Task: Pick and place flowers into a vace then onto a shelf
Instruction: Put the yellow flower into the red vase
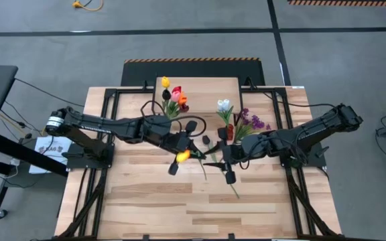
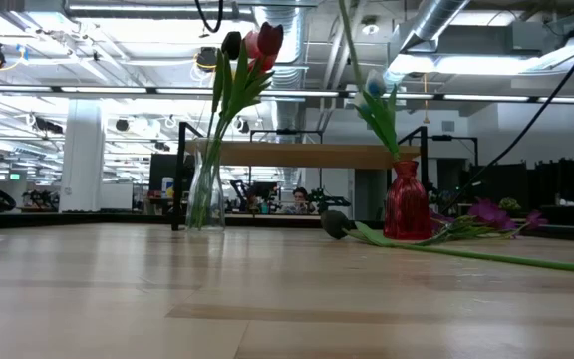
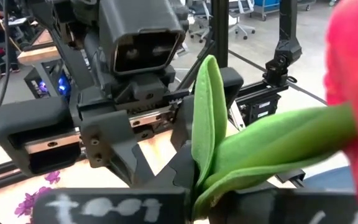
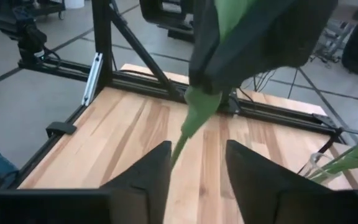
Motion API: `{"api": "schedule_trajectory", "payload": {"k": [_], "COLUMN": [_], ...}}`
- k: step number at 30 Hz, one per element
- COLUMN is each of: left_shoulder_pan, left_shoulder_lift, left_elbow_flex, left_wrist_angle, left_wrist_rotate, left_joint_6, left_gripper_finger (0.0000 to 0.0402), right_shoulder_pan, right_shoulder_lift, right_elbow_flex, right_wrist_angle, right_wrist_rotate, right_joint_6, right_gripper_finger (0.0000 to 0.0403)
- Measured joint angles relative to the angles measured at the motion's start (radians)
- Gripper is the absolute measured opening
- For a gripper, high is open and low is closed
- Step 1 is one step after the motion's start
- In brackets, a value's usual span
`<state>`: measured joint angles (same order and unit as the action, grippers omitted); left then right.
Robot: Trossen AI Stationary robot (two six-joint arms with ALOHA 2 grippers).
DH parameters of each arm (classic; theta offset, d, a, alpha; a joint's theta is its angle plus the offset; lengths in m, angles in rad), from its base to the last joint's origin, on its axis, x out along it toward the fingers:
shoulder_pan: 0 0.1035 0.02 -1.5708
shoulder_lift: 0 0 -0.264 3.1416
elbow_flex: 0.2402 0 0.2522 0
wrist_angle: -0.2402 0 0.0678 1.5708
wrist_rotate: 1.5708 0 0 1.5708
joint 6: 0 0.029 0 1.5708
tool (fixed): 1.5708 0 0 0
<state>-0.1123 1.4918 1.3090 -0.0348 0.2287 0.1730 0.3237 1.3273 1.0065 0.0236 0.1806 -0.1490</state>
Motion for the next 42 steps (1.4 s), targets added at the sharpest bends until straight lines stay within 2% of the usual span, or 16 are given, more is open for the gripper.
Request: {"api": "schedule_trajectory", "payload": {"k": [6, 12, 18, 21, 24, 26, 34, 38, 42], "left_shoulder_pan": [0.0, 0.0, 0.0, 0.0, 0.0, 0.0, -0.009, -0.035, -0.065], "left_shoulder_lift": [0.0, 0.0, 0.0, 0.0, 0.0, 0.0, -0.038, -0.084, -0.126], "left_elbow_flex": [0.0, 0.0, 0.0, 0.0, 0.0, 0.0, -0.002, -0.002, -0.001], "left_wrist_angle": [0.002, 0.027, 0.034, 0.034, 0.034, 0.035, 0.0, -0.061, -0.129], "left_wrist_rotate": [0.0, -0.001, -0.005, -0.004, -0.005, -0.005, -0.01, -0.065, -0.165], "left_joint_6": [0.0, 0.0, 0.0, -0.002, -0.011, -0.019, -0.043, -0.02, -0.021], "left_gripper_finger": [0.0, 0.0, 0.0, 0.0, 0.0, 0.0, 0.0012, 0.0056, 0.0114], "right_shoulder_pan": [-0.001, -0.012, -0.032, -0.041, -0.05, -0.05, -0.051, -0.05, -0.05], "right_shoulder_lift": [0.006, 0.035, 0.054, 0.058, 0.059, 0.057, 0.054, 0.053, 0.053], "right_elbow_flex": [0.0, 0.003, 0.002, 0.0, 0.0, 0.0, 0.002, 0.003, 0.0], "right_wrist_angle": [0.076, 0.146, 0.153, 0.147, 0.156, 0.16, 0.167, 0.163, 0.153], "right_wrist_rotate": [-0.024, -0.075, -0.078, -0.078, -0.078, -0.077, -0.066, -0.067, -0.067], "right_joint_6": [0.002, 0.014, 0.012, 0.01, -0.009, -0.022, -0.016, -0.017, -0.026], "right_gripper_finger": [0.0196, 0.02, 0.0158, 0.0108, 0.004, 0.0014, 0.0005, 0.0004, 0.0003]}}
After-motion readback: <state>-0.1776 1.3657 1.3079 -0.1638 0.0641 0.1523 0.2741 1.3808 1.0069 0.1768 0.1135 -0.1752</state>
